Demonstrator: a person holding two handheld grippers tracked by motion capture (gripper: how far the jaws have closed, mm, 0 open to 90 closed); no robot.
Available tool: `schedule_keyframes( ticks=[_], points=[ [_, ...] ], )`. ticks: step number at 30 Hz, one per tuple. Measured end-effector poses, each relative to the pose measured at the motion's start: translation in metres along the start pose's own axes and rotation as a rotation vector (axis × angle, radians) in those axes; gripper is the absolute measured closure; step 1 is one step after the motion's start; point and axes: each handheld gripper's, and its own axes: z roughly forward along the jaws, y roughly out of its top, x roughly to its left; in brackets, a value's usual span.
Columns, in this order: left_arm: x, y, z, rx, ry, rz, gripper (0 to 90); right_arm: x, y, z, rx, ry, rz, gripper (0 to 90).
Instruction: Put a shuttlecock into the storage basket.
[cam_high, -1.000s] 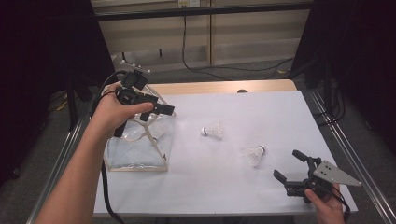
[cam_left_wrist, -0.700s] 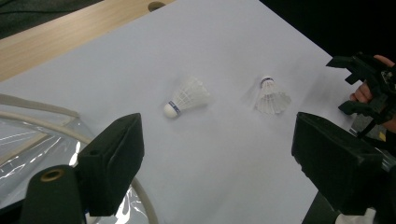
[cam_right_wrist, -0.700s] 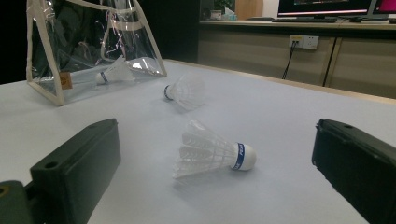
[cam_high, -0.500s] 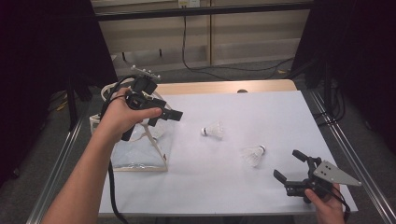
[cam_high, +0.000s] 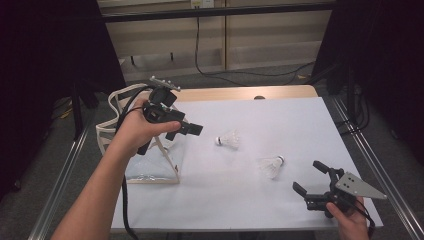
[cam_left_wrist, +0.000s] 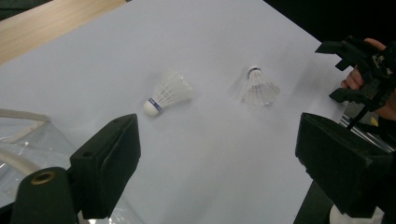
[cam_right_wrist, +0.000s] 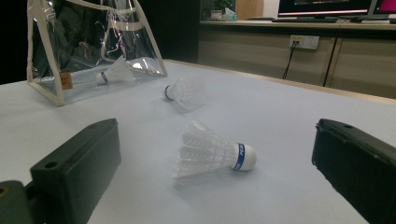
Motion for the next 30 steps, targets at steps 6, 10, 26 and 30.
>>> schedule_keyframes(
  ticks=[6, 10, 26, 30],
  points=[
    [-0.004, 0.000, 0.007, 0.001, -0.013, 0.013, 13.5, 0.000, 0.000, 0.000, 0.000, 0.000, 0.000, 1.1],
    [-0.007, 0.000, 0.012, -0.002, -0.025, 0.019, 13.3, 0.000, 0.000, 0.000, 0.000, 0.000, -0.001, 1.1],
    [-0.015, -0.004, 0.032, 0.003, -0.056, 0.038, 12.1, 0.000, 0.000, 0.000, 0.000, 0.000, -0.002, 1.2],
    [-0.017, -0.004, 0.036, 0.000, -0.062, 0.051, 11.5, 0.001, 0.000, 0.000, 0.001, 0.003, 0.002, 1.2]
  ],
)
